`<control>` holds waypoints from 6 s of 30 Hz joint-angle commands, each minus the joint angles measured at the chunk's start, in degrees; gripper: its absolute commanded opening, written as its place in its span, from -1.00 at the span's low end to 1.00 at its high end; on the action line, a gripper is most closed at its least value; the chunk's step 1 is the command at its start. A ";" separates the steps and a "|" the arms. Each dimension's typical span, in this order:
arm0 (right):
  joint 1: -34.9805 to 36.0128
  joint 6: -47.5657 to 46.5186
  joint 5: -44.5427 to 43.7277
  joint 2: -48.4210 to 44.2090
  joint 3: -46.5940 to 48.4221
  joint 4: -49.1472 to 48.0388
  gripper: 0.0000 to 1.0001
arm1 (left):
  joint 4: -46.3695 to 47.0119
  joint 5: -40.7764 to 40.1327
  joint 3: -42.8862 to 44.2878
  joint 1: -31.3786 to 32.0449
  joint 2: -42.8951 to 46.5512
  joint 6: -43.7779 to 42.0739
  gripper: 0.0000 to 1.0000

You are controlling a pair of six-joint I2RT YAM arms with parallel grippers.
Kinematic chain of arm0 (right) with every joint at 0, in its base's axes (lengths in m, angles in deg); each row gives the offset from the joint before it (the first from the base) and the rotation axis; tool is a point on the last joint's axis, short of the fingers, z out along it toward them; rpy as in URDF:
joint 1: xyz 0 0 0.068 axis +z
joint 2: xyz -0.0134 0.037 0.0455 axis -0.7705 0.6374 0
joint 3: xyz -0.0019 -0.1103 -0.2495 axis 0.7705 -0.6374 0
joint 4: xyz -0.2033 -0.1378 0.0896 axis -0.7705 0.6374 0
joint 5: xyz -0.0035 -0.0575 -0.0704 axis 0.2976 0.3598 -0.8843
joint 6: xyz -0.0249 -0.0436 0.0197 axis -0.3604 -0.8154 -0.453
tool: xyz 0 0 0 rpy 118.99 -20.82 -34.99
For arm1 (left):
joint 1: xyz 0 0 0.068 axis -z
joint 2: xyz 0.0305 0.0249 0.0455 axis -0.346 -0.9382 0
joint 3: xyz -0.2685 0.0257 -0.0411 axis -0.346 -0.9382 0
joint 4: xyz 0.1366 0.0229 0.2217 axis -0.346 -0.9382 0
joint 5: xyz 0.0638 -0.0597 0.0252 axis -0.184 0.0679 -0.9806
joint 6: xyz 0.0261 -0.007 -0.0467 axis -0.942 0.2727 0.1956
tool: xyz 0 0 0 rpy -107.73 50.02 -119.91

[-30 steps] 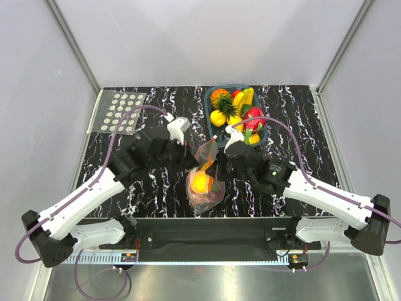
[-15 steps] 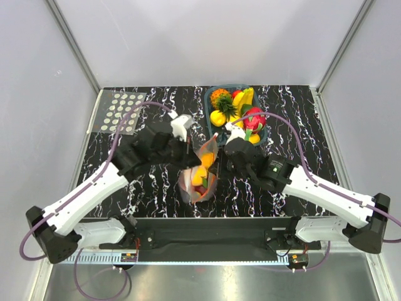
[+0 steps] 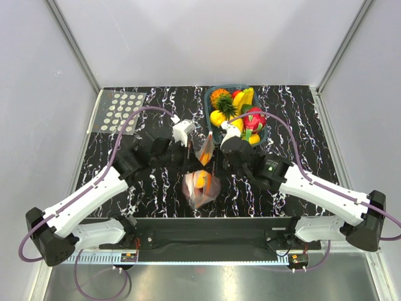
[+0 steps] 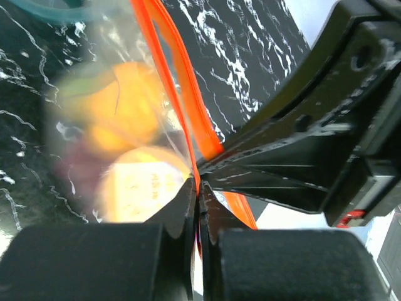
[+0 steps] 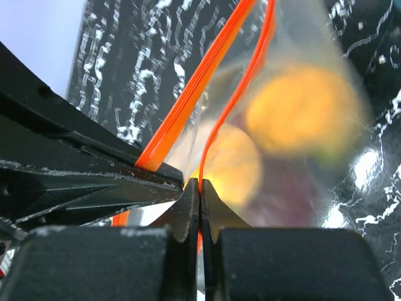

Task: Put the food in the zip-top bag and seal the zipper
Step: Adjust the zipper food storage bag at the center of the board.

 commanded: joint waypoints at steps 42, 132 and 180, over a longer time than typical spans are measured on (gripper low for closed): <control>0.39 5.13 3.32 0.05 -4.52 -12.22 0.29 | 4.25 2.11 -10.43 1.70 10.60 -4.89 0.79; 1.00 19.19 -11.44 11.66 12.28 2.11 -0.88 | -16.76 -42.10 11.02 15.15 -12.77 -5.95 0.07; -30.81 -33.09 51.75 9.71 -19.28 -56.08 0.65 | -2.35 -24.61 -15.61 10.14 14.20 -5.07 -1.00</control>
